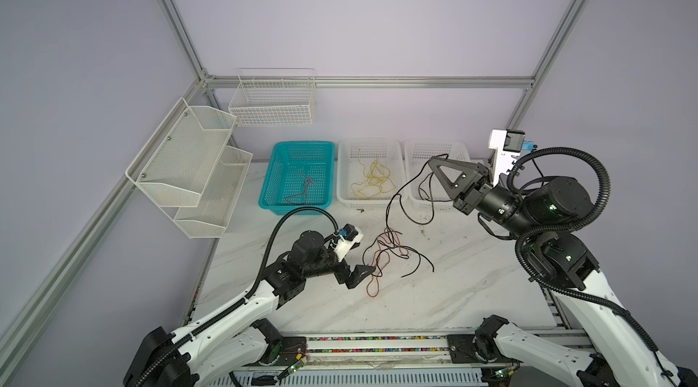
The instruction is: Untangle the cables
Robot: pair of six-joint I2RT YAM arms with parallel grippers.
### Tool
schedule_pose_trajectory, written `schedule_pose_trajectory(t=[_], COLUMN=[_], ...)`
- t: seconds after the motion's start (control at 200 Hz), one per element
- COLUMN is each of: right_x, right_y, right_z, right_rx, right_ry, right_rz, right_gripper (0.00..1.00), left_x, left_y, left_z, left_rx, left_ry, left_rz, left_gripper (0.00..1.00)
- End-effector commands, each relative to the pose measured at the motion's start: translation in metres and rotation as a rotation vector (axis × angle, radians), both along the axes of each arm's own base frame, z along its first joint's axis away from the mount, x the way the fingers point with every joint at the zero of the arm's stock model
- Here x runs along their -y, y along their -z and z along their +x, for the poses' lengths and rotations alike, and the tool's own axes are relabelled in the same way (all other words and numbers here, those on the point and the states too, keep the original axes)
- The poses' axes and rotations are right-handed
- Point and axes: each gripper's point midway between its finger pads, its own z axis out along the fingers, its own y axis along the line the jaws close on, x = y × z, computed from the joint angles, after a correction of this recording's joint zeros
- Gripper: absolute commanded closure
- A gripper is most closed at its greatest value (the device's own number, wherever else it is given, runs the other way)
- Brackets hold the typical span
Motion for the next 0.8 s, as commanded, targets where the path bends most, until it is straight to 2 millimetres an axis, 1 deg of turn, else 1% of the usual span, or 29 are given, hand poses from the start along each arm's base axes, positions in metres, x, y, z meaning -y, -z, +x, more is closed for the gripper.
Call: schedule_pose_trajectory(t=[0.0,0.105,0.185,0.355,0.515,0.67,0.795], right_x=[0.006,0.004,0.003,0.005,0.006,0.008,0.009], right_y=[-0.022,-0.024,-0.027,-0.031,-0.037,-0.045,-0.051], right_z=[-0.016,-0.018,-0.02,-0.022,-0.024,-0.024,-0.029], right_rx=[0.06,0.064,0.073,0.084,0.096,0.113,0.131], right_ry=[-0.029,-0.047,-0.06,-0.056,-0.059,-0.051,-0.07], right_rz=[0.05,0.057,0.059,0.064,0.076,0.089,0.11], right_gripper=[1.0,1.0,1.0,1.0,1.0,1.0,1.0], left_x=[0.011,0.013,0.017,0.021,0.024,0.027,0.031], left_y=[-0.061,-0.061,-0.059,-0.05,-0.039,-0.03,-0.024], left_z=[-0.011,-0.02,-0.022,-0.021,-0.027,-0.031,-0.031], left_rx=[0.152,0.167,0.156,0.134,0.092,0.045,0.012], left_ry=[0.096,0.143,0.17,0.197,0.233,0.266,0.28], left_rz=[-0.155,-0.18,-0.18,-0.16,-0.149,-0.14,-0.131], left_gripper=[0.03,0.03,0.07,0.17,0.24,0.37,0.38])
